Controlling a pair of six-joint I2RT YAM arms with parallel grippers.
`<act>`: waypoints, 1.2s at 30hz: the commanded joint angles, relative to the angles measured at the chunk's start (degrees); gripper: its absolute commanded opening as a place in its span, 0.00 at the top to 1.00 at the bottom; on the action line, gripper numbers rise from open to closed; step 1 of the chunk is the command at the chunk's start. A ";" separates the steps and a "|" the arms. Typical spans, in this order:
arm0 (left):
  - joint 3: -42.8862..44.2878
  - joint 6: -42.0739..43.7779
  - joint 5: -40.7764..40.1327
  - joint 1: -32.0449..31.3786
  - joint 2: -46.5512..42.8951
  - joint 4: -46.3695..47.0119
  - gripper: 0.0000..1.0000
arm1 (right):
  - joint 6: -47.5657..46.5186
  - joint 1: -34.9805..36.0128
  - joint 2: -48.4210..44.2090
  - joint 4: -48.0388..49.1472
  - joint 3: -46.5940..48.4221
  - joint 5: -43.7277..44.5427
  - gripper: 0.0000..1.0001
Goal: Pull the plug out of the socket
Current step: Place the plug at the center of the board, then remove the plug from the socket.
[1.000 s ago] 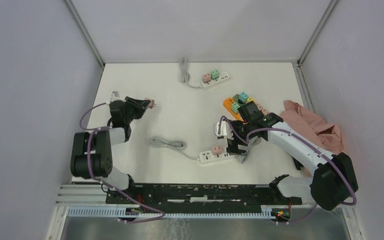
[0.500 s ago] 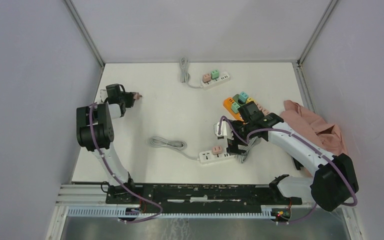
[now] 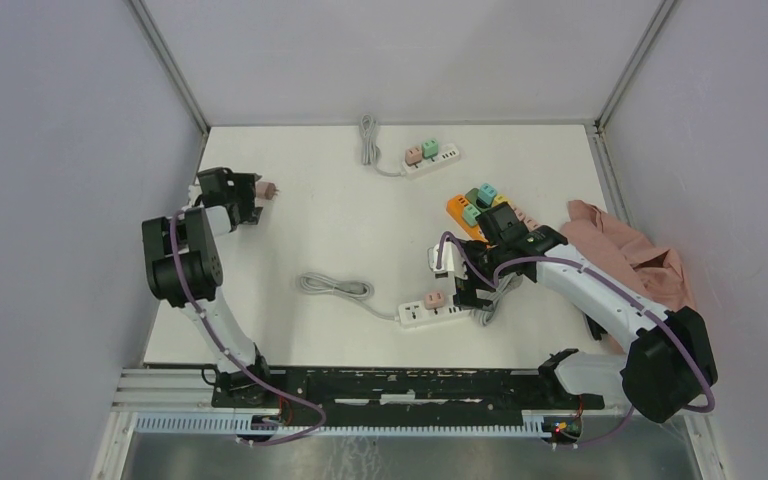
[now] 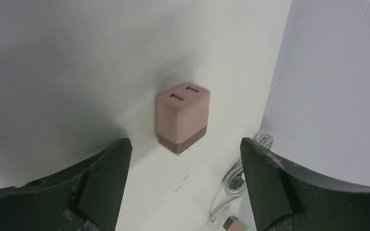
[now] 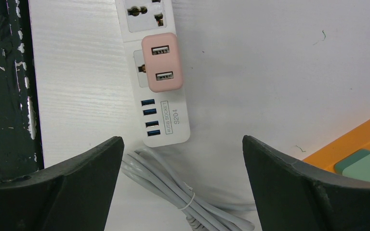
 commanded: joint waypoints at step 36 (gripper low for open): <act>-45.42 24.14 11.15 -24.35 -63.21 11.20 0.12 | -1.48 -0.21 -0.31 0.93 -0.25 -1.45 0.00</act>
